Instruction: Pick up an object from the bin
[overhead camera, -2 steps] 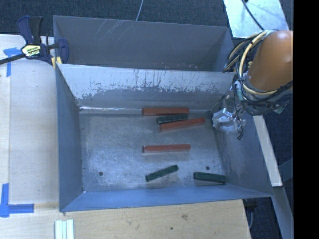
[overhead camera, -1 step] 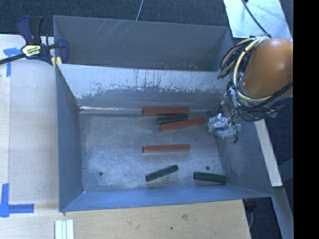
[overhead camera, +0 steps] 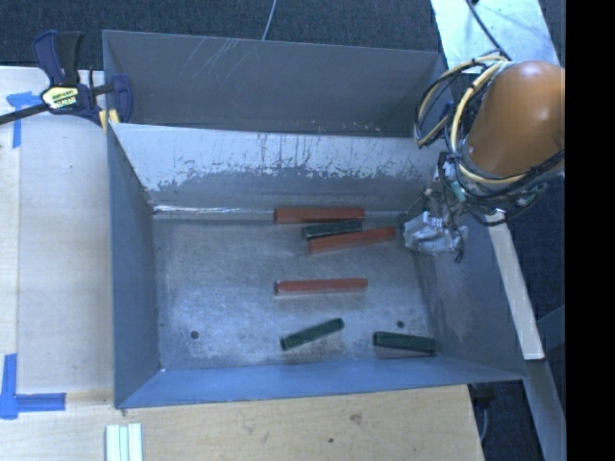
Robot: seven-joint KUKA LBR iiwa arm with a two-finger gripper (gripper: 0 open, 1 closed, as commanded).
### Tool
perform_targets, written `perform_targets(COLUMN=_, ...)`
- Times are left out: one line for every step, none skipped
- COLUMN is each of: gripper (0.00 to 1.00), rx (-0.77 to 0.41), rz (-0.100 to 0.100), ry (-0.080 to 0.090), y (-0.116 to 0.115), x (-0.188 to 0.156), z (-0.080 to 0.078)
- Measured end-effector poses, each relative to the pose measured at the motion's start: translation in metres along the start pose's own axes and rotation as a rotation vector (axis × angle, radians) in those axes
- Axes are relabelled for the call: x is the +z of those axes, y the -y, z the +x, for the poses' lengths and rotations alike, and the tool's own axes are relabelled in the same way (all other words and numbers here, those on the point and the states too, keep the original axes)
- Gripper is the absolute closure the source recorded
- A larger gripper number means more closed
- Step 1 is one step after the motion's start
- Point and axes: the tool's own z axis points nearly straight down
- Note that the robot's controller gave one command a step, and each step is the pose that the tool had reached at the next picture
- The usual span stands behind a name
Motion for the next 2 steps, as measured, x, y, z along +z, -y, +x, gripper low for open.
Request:
perform_targets(gripper=1.0, rx=-0.018, rz=-0.001, ry=0.0, y=0.012, x=-0.033, z=0.01)
perform_targets(gripper=1.0, rx=-0.071, rz=0.008, ry=0.0, y=0.018, x=0.014, z=0.015)
